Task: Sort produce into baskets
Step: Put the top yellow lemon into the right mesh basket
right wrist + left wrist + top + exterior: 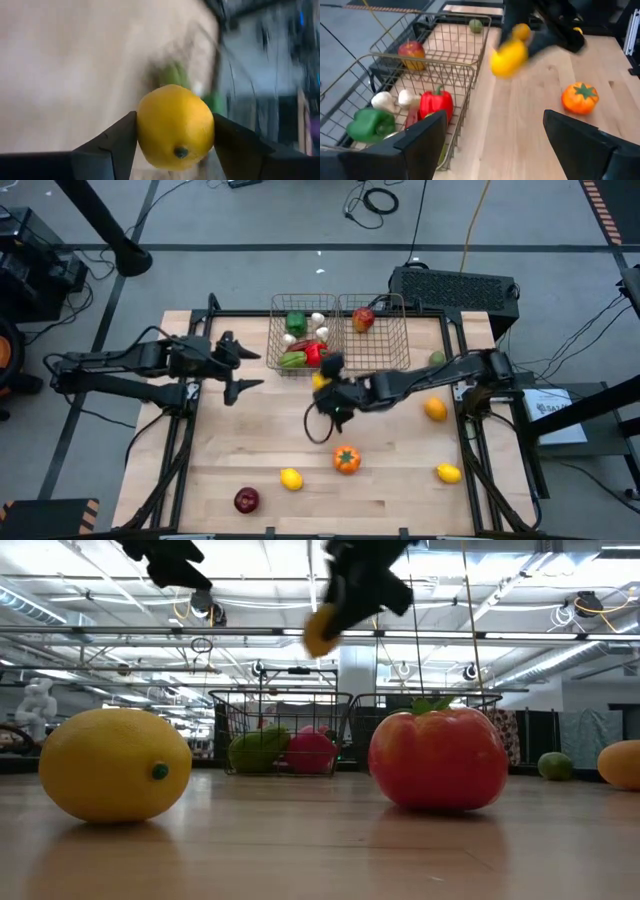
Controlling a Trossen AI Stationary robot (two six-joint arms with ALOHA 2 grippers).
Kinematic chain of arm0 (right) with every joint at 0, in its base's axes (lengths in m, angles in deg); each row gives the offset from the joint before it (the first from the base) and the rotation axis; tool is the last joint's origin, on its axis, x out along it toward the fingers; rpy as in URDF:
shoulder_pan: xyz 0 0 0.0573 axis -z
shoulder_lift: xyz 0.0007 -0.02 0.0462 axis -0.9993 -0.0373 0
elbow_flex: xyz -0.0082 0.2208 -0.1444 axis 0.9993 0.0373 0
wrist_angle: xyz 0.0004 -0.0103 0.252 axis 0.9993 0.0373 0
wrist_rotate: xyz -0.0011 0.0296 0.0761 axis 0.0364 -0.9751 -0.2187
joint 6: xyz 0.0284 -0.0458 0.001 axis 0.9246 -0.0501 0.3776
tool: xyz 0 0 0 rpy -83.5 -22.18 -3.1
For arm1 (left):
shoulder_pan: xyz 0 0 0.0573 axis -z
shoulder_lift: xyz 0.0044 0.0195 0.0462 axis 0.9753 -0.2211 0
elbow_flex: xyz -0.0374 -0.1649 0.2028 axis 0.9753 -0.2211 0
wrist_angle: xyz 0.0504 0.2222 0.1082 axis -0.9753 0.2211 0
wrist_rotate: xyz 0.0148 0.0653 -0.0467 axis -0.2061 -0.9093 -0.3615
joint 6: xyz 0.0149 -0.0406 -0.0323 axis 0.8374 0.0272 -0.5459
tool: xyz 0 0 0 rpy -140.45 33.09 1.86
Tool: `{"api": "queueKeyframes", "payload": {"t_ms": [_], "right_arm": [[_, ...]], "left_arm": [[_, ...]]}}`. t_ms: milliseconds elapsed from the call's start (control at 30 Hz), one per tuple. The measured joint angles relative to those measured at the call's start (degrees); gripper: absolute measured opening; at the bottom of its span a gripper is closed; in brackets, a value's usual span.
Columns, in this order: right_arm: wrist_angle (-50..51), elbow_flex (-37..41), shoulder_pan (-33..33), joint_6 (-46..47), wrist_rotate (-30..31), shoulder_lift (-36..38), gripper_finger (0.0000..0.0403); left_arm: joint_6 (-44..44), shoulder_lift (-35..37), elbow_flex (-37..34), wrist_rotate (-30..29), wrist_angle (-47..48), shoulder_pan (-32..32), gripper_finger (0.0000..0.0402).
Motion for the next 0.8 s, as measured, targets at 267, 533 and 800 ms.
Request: {"api": "queueKeyframes", "payload": {"t_ms": [267,533,800], "right_arm": [[19.9,0.4,15.3,14.1,0.1,7.6,0.0224],[6.5,11.1,36.7,6.0,-15.2,10.5,0.0224],[-5.1,18.1,47.4,4.9,-21.4,10.5,0.0226]], "left_arm": [[-1.5,-1.4,0.0,0.0,0.6,0.0,0.0336],[-1.5,-3.9,0.0,0.0,-0.4,0.0,0.0336],[-1.1,-5.4,0.0,0.0,-0.5,0.0,0.0336]]}}
